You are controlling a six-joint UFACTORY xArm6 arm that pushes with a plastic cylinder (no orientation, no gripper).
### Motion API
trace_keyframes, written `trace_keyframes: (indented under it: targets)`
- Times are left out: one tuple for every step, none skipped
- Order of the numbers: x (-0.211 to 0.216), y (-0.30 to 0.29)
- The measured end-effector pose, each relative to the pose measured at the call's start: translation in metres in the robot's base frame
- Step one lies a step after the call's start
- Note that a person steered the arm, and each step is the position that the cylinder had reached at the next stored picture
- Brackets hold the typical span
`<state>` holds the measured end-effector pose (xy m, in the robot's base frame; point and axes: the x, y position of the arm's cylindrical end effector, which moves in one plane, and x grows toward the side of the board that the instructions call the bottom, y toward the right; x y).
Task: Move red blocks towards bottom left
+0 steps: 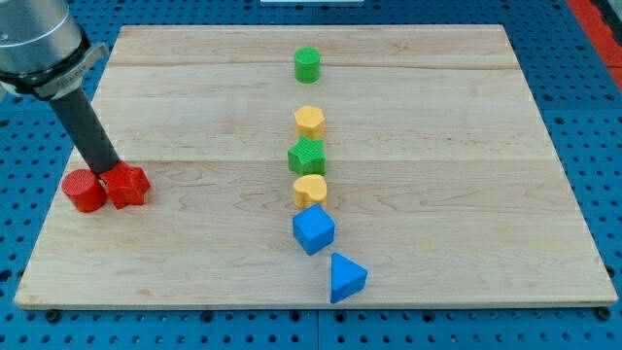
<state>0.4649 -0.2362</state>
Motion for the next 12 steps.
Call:
trace_keyframes:
  targets:
    - [-0.008, 0.001]
    - [-0.015, -0.023]
    - [-0.026, -0.050]
    - [0.004, -0.043]
    - [0.018, -0.017]
    - [0.025, -0.006]
    - [-0.003, -0.017]
    - [-0.017, 0.011]
    - [-0.020, 0.035]
    - [-0.009, 0.035]
    - [0.010, 0.035]
    - [0.005, 0.062]
